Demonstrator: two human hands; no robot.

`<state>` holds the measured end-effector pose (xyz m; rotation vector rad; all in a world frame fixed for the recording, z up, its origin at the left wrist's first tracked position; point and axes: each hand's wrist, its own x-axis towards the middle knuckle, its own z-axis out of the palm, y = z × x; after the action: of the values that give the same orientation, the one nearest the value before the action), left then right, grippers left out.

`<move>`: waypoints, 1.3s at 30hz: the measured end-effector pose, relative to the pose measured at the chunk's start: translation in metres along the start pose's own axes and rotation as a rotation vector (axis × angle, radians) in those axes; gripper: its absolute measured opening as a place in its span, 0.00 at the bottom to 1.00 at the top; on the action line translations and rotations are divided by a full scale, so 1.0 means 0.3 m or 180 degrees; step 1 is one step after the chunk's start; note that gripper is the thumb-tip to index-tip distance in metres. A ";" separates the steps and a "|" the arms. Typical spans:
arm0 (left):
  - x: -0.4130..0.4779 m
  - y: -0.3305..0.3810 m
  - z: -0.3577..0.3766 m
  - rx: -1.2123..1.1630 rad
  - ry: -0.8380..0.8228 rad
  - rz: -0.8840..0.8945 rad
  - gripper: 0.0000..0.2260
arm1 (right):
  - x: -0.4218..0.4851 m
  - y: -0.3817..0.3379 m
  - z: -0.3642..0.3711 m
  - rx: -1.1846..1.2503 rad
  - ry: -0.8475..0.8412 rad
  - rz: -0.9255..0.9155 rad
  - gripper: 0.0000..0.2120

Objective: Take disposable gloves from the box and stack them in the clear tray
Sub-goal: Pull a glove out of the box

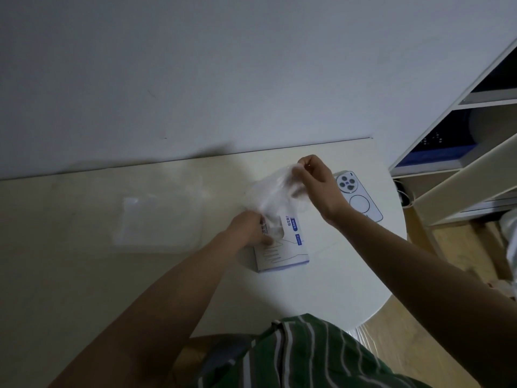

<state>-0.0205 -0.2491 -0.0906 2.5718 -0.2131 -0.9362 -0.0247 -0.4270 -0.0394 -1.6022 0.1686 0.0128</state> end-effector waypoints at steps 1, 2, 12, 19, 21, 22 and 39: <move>0.004 -0.007 -0.005 -0.0326 -0.0007 0.0036 0.18 | -0.004 0.006 -0.006 0.0006 -0.0081 0.0054 0.05; 0.001 -0.009 -0.020 -0.0867 -0.0011 0.0054 0.13 | -0.009 0.014 -0.012 -0.0028 -0.0123 0.0084 0.05; -0.050 0.012 -0.177 -0.3728 0.0733 0.0166 0.21 | -0.056 0.056 0.009 -0.0485 -0.0574 0.0162 0.06; -0.079 0.011 -0.225 -0.4022 0.0562 -0.0382 0.12 | -0.072 0.037 0.048 -0.0515 -0.0965 0.0077 0.06; -0.089 0.001 -0.236 -0.4394 0.0261 -0.0680 0.12 | -0.078 0.032 0.062 -0.0516 -0.0951 0.0089 0.06; -0.099 -0.008 -0.245 -0.4525 0.0075 -0.0769 0.11 | -0.080 0.029 0.074 -0.0514 -0.0925 0.0086 0.06; -0.218 -0.394 -0.469 -0.3315 0.0299 0.0911 0.10 | -0.014 -0.155 0.440 -0.0608 -0.0734 -0.0136 0.26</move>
<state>0.0210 -0.0800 -0.0028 1.5621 -0.0356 -0.5769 -0.0107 -0.2939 0.0020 -1.7803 -0.0477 0.1846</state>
